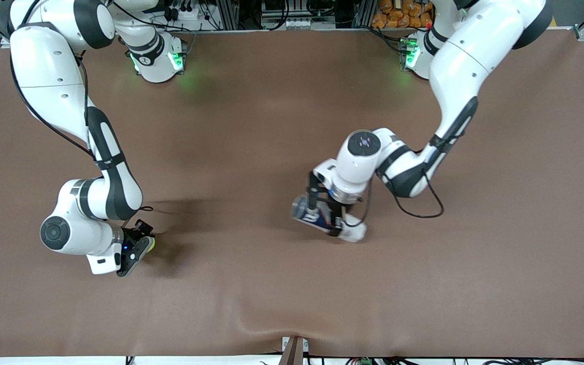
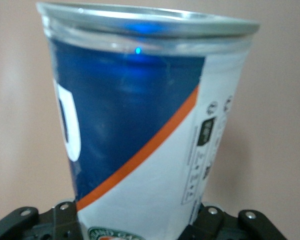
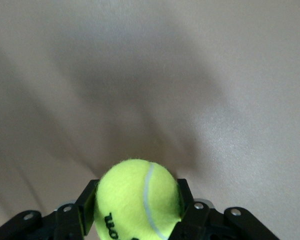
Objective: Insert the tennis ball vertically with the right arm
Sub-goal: 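Lift the can upright with the left gripper while the right gripper carries ball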
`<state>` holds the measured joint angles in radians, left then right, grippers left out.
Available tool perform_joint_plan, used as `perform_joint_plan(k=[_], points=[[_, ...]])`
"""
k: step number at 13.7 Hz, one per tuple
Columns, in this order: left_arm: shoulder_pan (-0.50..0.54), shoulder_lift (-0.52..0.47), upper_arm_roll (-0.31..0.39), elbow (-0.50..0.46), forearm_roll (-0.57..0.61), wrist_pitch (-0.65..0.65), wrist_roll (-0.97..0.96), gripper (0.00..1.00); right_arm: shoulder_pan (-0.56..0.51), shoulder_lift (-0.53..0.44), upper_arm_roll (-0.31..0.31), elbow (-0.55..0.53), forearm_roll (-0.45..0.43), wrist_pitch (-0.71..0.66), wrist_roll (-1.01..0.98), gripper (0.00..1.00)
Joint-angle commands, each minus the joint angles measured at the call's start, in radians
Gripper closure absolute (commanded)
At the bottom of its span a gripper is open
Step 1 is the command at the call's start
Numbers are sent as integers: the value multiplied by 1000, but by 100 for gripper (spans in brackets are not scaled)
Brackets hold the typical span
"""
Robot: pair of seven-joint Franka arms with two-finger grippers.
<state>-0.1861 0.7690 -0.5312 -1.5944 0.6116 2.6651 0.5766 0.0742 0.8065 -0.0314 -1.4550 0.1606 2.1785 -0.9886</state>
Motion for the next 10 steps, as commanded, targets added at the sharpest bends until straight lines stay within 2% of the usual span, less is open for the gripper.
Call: perform_joint_plan(k=[1, 2, 4, 8, 10], points=[[-53, 19, 0, 40, -122, 149, -73, 31, -10, -9, 5, 15, 82, 6, -9, 82], [-61, 21, 0, 36, -172, 242, -99, 30, -10, -18, 5, 21, 99, 3, 25, 88], [-62, 61, 0, 19, -217, 433, -127, 30, -4, -36, 5, 22, 102, -12, 115, 95], [-92, 222, 0, 19, -216, 815, -193, 30, -4, -151, 8, 22, 108, -202, 409, 95], [-102, 271, 0, 19, -216, 889, -211, 31, 4, -182, 19, 21, 146, -244, 569, 98]])
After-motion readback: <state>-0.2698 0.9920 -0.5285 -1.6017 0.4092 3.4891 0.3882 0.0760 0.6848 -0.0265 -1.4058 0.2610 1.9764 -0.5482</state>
